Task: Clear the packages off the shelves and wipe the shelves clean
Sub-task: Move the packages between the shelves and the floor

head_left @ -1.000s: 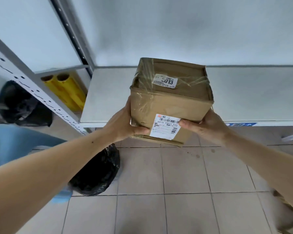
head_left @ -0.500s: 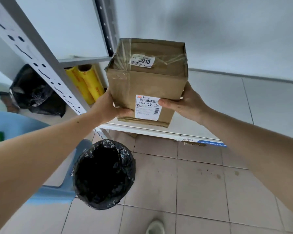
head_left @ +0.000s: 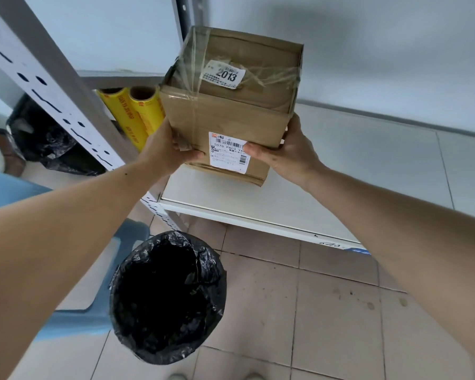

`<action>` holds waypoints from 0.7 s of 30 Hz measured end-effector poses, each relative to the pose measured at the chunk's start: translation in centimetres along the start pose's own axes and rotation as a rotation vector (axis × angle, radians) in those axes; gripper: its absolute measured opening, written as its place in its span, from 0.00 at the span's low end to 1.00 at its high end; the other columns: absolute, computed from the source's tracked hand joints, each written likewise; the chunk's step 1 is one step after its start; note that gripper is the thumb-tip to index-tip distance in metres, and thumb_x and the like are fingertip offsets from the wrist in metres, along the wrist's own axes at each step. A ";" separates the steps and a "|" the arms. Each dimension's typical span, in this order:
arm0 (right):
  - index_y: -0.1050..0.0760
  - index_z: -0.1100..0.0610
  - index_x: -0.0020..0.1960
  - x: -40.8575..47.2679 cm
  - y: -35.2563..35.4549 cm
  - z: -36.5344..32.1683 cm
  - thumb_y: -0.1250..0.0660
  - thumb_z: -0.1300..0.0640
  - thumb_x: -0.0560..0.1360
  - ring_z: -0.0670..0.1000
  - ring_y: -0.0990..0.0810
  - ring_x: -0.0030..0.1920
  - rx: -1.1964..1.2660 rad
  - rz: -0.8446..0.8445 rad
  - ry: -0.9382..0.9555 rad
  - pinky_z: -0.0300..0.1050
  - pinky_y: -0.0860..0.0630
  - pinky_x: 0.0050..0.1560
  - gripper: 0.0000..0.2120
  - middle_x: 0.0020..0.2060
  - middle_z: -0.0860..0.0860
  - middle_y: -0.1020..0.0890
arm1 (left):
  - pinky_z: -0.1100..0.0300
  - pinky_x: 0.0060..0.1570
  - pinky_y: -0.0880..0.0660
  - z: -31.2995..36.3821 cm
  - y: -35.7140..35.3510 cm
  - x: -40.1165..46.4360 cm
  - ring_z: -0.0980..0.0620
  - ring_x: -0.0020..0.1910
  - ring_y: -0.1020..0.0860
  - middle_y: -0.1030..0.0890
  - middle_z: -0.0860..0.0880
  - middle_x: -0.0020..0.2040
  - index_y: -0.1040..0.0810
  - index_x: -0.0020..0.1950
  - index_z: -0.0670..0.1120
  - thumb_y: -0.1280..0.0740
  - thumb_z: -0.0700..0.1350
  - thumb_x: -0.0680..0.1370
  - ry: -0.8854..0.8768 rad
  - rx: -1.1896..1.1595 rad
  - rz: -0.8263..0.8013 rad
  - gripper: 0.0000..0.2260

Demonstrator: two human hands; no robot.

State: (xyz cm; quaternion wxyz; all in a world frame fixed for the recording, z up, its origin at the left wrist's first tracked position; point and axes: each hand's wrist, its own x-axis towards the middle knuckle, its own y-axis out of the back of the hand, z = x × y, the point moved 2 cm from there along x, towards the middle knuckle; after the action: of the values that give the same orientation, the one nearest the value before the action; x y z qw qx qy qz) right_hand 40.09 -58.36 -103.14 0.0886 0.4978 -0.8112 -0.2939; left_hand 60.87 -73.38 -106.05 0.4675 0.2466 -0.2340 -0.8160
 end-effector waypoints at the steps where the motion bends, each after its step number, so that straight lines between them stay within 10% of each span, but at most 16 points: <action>1: 0.42 0.51 0.73 0.3 -0.4 0.1 0.22 0.39 0.65 0.54 0.21 0.61 0.004 -0.002 -0.001 0.54 0.25 0.63 0.46 0.63 0.46 0.22 | 0.47 0.61 0.24 -0.5 0.0 0.3 0.48 0.58 0.21 0.21 0.51 0.59 0.33 0.69 0.50 0.18 0.44 0.64 -0.002 -0.002 -0.001 0.38; 16: 0.53 0.49 0.78 0.4 -2.7 0.9 0.22 0.41 0.67 0.54 0.23 0.64 -0.054 -0.060 -0.053 0.54 0.26 0.65 0.53 0.65 0.46 0.22 | 0.57 0.50 0.28 -3.1 -1.7 -0.8 0.50 0.52 0.22 0.23 0.50 0.57 0.33 0.67 0.44 0.23 0.48 0.71 0.098 0.132 -0.024 0.30; 21: 0.57 0.53 0.80 0.0 -2.0 0.5 0.21 0.45 0.68 0.57 0.27 0.69 -0.130 -0.063 -0.148 0.47 0.29 0.65 0.57 0.70 0.54 0.27 | 0.53 0.56 0.29 -2.6 -1.8 -1.2 0.42 0.65 0.26 0.24 0.44 0.66 0.36 0.72 0.43 0.24 0.54 0.71 0.181 0.328 -0.106 0.36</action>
State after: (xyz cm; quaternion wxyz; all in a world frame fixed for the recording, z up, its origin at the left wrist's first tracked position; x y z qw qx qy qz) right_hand 41.38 -58.79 -104.63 0.0511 0.4934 -0.7786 -0.3844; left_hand 61.87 -71.94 -108.91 0.3966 0.4037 -0.3075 -0.7650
